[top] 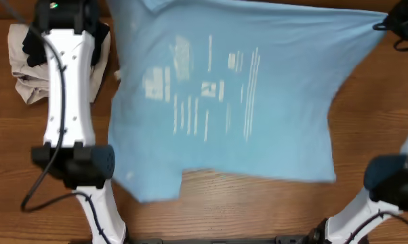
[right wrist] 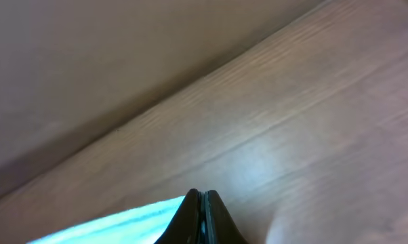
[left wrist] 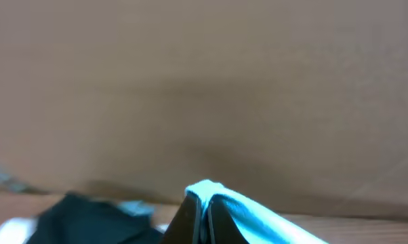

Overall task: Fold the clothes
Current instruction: 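Lift the T-shirt with both grippers and lay it flat, spread out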

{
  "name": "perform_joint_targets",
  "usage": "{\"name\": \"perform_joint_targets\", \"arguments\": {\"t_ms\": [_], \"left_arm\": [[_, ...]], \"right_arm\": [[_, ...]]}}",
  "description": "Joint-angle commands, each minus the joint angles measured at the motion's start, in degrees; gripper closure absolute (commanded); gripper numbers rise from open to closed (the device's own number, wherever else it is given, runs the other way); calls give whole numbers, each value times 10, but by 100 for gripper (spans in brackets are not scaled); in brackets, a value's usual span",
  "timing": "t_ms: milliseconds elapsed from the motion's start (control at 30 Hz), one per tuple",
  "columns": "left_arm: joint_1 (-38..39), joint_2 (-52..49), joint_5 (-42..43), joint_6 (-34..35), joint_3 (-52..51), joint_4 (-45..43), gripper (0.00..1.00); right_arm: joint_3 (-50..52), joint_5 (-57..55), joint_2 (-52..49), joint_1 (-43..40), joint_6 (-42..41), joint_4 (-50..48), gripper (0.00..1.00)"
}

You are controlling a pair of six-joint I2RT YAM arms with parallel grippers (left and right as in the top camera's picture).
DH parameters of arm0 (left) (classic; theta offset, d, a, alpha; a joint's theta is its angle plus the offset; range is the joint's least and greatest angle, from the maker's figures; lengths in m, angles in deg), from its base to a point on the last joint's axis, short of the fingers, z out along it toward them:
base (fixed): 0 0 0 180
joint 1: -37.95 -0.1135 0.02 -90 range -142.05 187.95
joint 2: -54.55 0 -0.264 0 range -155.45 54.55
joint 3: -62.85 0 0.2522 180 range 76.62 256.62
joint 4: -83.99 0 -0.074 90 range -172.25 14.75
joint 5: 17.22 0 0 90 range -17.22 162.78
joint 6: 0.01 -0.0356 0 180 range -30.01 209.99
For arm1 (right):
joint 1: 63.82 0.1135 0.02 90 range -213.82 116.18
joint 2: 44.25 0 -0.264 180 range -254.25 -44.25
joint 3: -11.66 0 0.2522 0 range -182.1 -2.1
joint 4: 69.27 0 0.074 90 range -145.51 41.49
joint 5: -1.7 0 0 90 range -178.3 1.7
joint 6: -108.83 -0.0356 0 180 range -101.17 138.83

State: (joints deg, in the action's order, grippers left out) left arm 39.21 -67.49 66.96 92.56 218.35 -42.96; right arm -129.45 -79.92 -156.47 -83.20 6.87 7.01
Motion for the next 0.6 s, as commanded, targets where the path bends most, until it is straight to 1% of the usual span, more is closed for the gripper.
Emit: {"name": "perform_joint_targets", "arguments": {"t_ms": [0, 133, 267, 433, 567], "left_arm": [[5, -56, 61, -9, 5, -42, 96], [10, -101, 68, -9, 5, -49, 96], [11, -123, 67, -9, 5, -14, 96], [9, -126, 64, -9, 5, 71, 96], [2, -126, 54, -9, 5, 169, 96]], "right_arm": [[-7, 14, -54, 14, 5, -32, 96], [-6, 14, -103, 27, 5, -43, 96], [-6, 14, -131, 31, 5, -26, 96], [-5, 12, -150, 27, 5, 15, 96], [17, 11, -159, 23, 19, 41, 96]]}}
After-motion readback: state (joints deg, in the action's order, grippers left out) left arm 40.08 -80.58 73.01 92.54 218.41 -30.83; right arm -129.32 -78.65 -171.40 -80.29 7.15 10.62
